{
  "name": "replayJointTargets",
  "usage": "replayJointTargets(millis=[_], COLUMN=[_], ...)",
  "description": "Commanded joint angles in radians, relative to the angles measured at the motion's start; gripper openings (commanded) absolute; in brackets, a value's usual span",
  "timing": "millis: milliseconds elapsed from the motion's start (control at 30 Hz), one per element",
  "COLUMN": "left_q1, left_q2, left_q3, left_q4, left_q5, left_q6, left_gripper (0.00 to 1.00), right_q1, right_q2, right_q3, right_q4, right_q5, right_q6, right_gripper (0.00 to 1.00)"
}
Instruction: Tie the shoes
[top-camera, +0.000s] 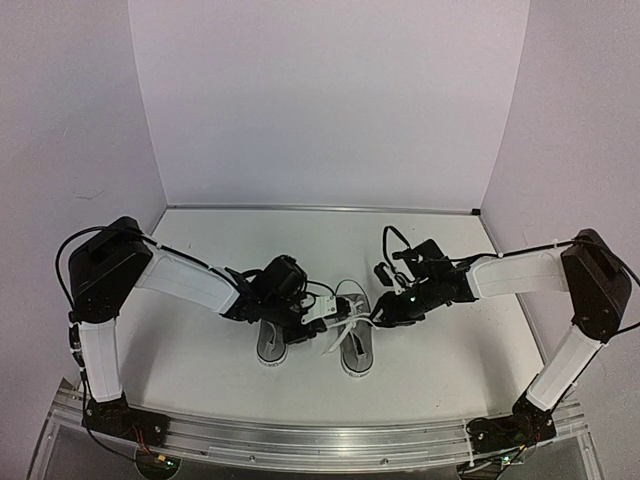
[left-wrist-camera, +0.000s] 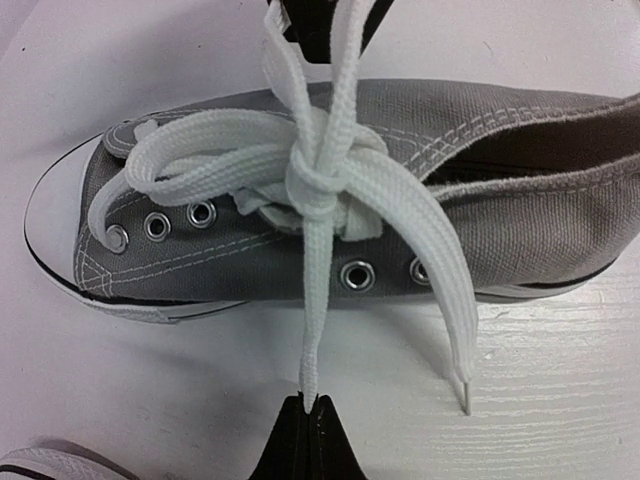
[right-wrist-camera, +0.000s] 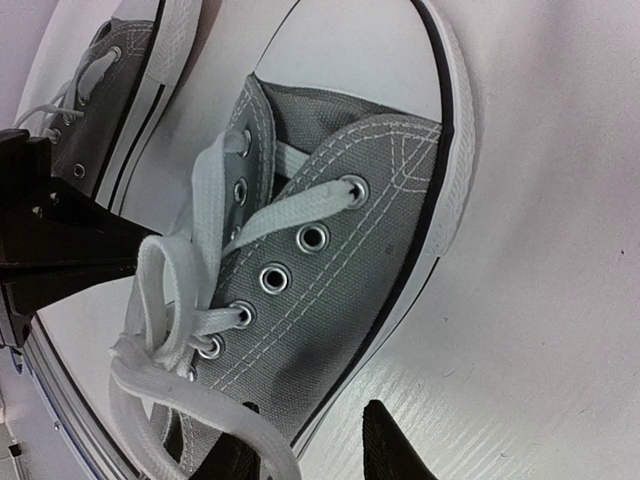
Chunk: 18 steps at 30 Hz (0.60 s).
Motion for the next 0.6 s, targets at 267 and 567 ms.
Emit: replayJointTargets(millis=[267, 567], left_q1=[0.025, 0.039], left_q2=[-0.111, -0.14], left_q3=[-0.051, -0.074], left_q4=[-0.028, -0.041], left_q5=[-0.068, -0.096], left_q6=[0.015, 0.021], left_gripper=[0.0, 0.0], right_q1=[-0.001, 0.0], right_q2=[0.015, 0.035], right_q3=[0.03, 0.044], right_q4=[-0.019, -0.023], right_q5=[0.016, 0.001], right_q6=[-0.019, -0.032], right_gripper=[0.34, 0.35])
